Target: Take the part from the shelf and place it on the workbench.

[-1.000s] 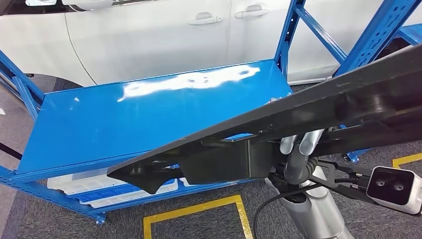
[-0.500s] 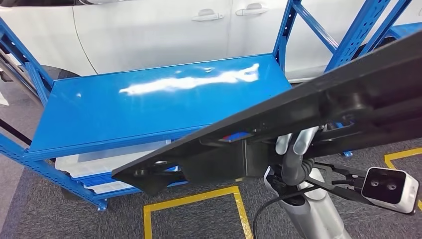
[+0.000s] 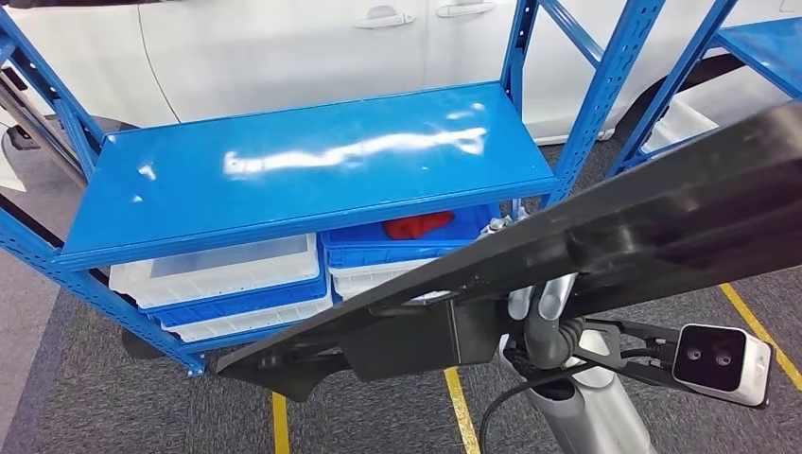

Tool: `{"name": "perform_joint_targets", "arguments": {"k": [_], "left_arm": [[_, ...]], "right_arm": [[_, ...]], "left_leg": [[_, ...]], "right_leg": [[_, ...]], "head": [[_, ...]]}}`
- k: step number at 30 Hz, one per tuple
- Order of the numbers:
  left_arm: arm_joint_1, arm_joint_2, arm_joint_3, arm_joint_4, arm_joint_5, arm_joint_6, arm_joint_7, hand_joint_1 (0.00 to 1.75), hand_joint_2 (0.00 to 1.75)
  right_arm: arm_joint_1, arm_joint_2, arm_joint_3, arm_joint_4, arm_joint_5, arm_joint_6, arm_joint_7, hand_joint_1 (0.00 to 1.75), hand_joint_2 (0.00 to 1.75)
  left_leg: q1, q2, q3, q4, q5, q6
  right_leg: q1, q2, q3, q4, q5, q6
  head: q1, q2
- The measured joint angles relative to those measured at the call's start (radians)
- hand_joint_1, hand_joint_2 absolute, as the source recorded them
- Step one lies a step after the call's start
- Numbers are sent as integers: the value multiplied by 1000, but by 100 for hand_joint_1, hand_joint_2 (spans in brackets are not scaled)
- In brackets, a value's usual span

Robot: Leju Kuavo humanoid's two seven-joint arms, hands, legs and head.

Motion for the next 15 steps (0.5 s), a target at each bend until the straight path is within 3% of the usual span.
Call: {"name": "perform_joint_targets", "arguments": {"k": [3,4,5,6,8,10,11,13,14,15], "left_arm": [[1,0,0,0,0,0,0,0,0],[1,0,0,0,0,0,0,0,0],[1,0,0,0,0,0,0,0,0],[2,0,0,0,0,0,0,0,0],[0,0,1,1,0,1,0,0,0],[-3,2,2,1,0,2,-1,0,0],[-4,2,4,2,0,2,-1,0,0],[-3,1,6,2,0,2,-2,0,0],[-3,1,7,3,0,1,-3,0,0],[-2,1,7,3,0,0,-3,0,0]], "right_arm": [[1,9,0,5,0,0,0,175,175],[1,10,0,7,0,0,0,175,175],[2,11,0,9,0,0,0,175,175],[3,12,0,11,0,0,0,175,175],[3,14,0,13,-2,0,0,175,175],[3,16,0,13,-4,0,0,175,175],[3,18,0,13,-5,-1,0,175,175],[4,19,0,14,-4,-2,0,175,175],[5,20,0,14,-2,-2,0,175,175],[6,20,0,14,1,-3,0,175,175]], "left_leg": [[2,-1,-50,173,-148,-10],[2,-1,-58,234,-174,-12],[2,-1,-54,270,-176,-12],[2,-1,-33,272,-157,-10],[0,-2,65,168,-114,1],[-6,-3,177,14,-124,14],[-10,-3,207,-35,-137,19],[-14,-3,209,-57,-131,29],[-13,0,202,-61,-120,36],[-11,2,191,-63,-107,43]], "right_leg": [[3,-2,-47,-2,40,-13],[6,-2,-64,-1,52,-13],[8,-2,-79,0,64,-13],[10,-2,-95,1,76,-12],[13,-2,-121,4,98,-9],[16,-2,-135,6,117,-2],[15,-3,-136,5,126,4],[14,-4,-135,-2,144,17],[12,-3,-140,1,142,23],[11,-2,-149,16,118,27]], "head": [[0,0],[0,0],[0,0],[0,0],[0,0],[0,0],[0,0],[0,0],[0,0],[0,0]]}}
